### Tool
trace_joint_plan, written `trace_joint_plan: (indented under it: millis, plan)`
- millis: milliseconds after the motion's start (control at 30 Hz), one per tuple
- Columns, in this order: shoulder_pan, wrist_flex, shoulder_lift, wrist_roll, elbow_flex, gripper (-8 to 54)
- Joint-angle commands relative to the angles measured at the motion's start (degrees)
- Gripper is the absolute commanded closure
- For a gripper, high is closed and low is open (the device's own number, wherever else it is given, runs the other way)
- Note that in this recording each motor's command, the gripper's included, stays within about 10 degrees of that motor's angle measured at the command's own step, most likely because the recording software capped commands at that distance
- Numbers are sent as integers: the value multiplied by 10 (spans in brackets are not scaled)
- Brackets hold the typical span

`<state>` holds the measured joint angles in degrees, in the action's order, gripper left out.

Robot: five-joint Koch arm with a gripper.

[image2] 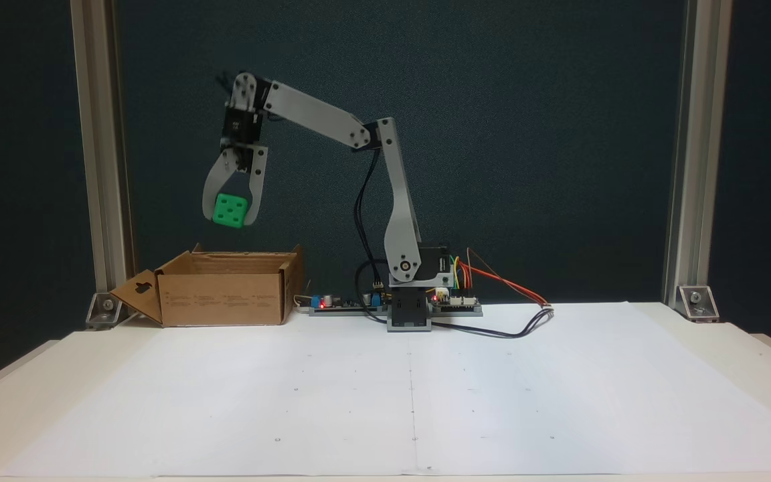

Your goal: Grasp a green dice and put it in the bin.

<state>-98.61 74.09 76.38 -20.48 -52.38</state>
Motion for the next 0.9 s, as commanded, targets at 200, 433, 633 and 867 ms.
trace_joint_plan:
  millis: [200,433,633,867]
  plan:
    - [-70,17,-95,-49,37,341]
    - [-80,-82,-142,-72,36,75]
    - [-76,-242,-142,-69,37,9]
    - [25,-293,-33,35,37,25]
